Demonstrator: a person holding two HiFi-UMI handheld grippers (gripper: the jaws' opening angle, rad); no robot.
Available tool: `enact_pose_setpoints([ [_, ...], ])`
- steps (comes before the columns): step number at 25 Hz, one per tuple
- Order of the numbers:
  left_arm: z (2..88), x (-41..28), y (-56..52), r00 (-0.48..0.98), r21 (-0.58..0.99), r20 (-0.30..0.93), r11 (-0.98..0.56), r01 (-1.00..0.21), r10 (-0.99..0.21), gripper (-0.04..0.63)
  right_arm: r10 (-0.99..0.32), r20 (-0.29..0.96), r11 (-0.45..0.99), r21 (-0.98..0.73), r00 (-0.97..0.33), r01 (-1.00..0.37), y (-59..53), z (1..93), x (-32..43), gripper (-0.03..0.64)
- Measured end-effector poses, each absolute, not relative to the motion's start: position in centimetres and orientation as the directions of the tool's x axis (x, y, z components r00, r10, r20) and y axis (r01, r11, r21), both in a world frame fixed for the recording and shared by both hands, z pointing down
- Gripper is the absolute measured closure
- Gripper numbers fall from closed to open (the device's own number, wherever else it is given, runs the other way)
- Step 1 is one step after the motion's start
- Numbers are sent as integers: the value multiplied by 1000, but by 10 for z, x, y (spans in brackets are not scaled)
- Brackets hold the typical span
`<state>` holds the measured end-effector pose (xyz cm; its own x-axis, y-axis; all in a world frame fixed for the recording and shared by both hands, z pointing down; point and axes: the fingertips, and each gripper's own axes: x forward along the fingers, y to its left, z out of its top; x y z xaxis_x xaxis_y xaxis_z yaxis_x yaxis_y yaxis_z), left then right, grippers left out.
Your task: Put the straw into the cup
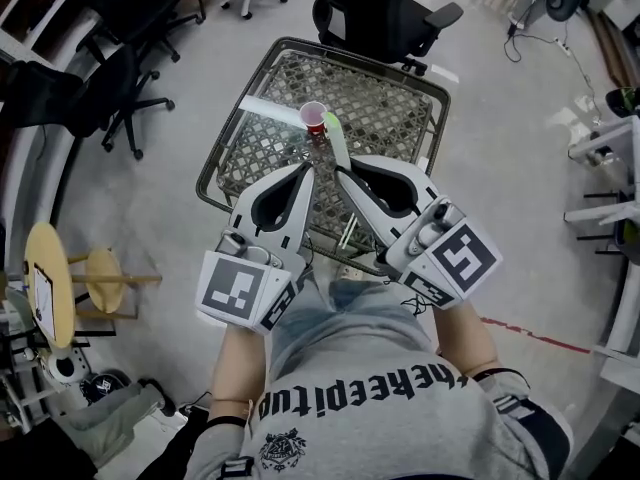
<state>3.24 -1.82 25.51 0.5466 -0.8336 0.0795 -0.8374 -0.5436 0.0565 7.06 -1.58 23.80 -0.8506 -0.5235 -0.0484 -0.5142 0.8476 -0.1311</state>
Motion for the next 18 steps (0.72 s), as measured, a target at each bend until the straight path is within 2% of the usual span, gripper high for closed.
enact_pose_setpoints([
  [18, 252, 1, -74, 682, 98, 98, -675, -731, -725, 578, -674, -2, 730, -158, -739, -665, -66, 236, 41, 561],
])
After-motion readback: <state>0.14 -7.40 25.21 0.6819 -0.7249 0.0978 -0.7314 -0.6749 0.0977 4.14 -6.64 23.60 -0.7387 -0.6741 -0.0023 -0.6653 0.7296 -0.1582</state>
